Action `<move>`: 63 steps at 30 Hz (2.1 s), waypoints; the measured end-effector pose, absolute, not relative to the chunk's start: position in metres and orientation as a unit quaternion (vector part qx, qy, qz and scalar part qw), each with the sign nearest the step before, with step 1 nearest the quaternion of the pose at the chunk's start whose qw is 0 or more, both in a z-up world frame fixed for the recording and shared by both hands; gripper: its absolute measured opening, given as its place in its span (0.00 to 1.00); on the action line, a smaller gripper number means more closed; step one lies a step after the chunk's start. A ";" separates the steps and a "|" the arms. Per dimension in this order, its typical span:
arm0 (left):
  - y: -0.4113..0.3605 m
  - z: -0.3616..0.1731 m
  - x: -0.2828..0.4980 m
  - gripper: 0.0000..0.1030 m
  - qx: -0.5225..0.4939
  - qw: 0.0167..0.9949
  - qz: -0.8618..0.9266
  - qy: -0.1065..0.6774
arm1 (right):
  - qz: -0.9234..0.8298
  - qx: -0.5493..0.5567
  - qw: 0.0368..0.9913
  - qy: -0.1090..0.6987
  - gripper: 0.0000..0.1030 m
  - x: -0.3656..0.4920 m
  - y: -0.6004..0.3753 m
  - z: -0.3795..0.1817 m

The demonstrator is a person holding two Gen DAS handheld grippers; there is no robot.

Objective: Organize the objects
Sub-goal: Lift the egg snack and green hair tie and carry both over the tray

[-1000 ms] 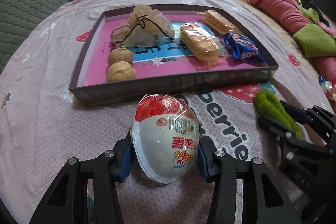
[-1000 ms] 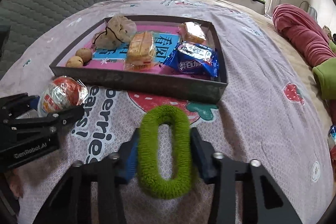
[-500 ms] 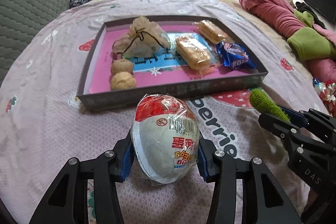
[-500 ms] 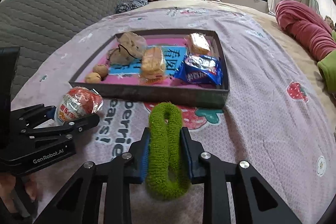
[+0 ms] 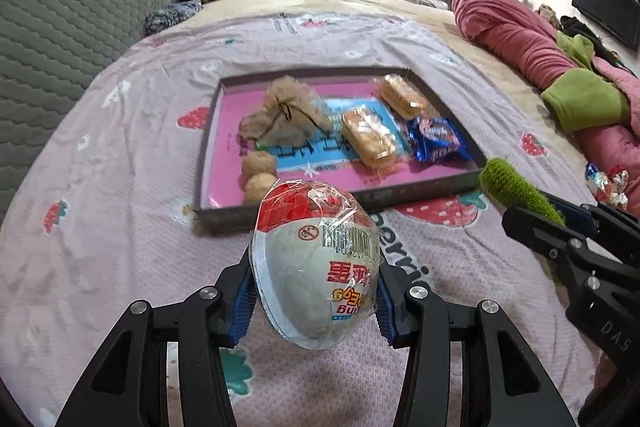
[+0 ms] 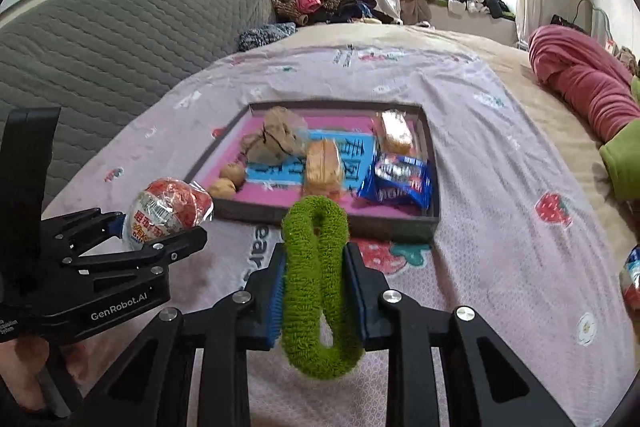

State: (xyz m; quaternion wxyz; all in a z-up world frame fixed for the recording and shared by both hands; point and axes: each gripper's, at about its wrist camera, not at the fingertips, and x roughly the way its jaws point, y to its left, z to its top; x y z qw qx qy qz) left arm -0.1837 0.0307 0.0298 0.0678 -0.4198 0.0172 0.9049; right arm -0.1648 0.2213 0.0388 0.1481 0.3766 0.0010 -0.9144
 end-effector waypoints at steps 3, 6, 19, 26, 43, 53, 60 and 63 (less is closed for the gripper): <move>0.027 0.047 -0.184 0.50 -0.410 0.062 0.910 0.020 | -0.920 0.365 0.145 0.005 0.27 -0.167 0.220 0.059; 0.023 0.067 -0.188 0.50 -0.401 0.057 0.914 0.022 | -0.924 0.353 0.143 0.010 0.27 -0.172 0.218 0.077; 0.032 0.119 -0.227 0.50 -0.363 0.052 0.929 0.040 | -0.945 0.295 0.137 0.027 0.27 -0.217 0.212 0.145; 0.037 0.127 -0.257 0.50 -0.351 0.052 0.934 0.043 | -0.951 0.279 0.132 0.034 0.27 -0.242 0.208 0.155; 0.039 0.041 -0.319 0.50 -0.377 0.061 0.924 0.003 | -0.945 0.303 0.122 0.005 0.27 -0.294 0.217 0.065; 0.042 0.003 -0.334 0.50 -0.394 0.067 0.916 0.018 | -0.943 0.309 0.119 0.029 0.27 -0.313 0.212 0.031; 0.047 -0.009 -0.338 0.50 -0.405 0.069 0.911 0.025 | -0.942 0.315 0.105 0.050 0.27 -0.321 0.208 0.019; 0.048 -0.013 -0.338 0.50 -0.409 0.071 0.910 0.026 | -0.941 0.316 0.105 0.055 0.27 -0.323 0.207 0.016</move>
